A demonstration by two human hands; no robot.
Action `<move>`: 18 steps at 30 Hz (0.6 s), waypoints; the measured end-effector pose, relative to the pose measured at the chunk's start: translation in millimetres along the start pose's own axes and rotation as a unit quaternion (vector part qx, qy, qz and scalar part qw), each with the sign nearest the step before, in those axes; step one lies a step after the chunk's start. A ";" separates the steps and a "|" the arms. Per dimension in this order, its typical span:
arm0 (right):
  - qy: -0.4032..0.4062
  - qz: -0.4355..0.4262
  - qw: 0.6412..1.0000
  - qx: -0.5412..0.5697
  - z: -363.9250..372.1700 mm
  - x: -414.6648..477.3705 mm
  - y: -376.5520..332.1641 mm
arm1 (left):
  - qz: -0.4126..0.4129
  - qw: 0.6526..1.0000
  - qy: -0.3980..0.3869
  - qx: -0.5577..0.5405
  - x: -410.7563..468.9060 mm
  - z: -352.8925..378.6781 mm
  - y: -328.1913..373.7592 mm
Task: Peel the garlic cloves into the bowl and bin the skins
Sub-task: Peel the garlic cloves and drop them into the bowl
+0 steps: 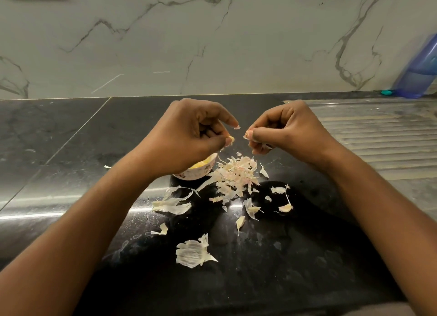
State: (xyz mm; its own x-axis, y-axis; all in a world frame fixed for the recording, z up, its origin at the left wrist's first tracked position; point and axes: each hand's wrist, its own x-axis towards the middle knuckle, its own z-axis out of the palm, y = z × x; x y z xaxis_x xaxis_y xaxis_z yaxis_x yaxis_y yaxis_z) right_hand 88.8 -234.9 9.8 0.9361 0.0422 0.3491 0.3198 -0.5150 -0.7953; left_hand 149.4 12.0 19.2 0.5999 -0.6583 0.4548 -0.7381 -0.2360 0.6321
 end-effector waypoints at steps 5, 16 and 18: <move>-0.068 -0.008 0.993 -0.096 6.1 -4.4 2.3 | -0.040 0.990 0.005 0.137 2.3 -15.1 -3.3; -0.089 -0.010 0.993 -0.082 -2.6 -2.7 3.9 | -0.103 0.969 -0.007 0.224 3.0 -27.6 -6.7; -0.097 -0.013 0.991 -0.093 -3.3 -2.6 3.4 | -0.107 0.966 -0.016 0.235 2.9 -27.4 -5.8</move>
State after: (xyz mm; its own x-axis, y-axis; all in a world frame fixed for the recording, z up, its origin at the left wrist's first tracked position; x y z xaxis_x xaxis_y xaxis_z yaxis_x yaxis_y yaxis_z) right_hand 86.9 -239.5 7.8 0.9441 0.2123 0.2524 0.3290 -0.6597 -0.6757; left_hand 163.9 31.1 34.0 0.7502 -0.5779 0.3212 -0.6611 -0.6629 0.3514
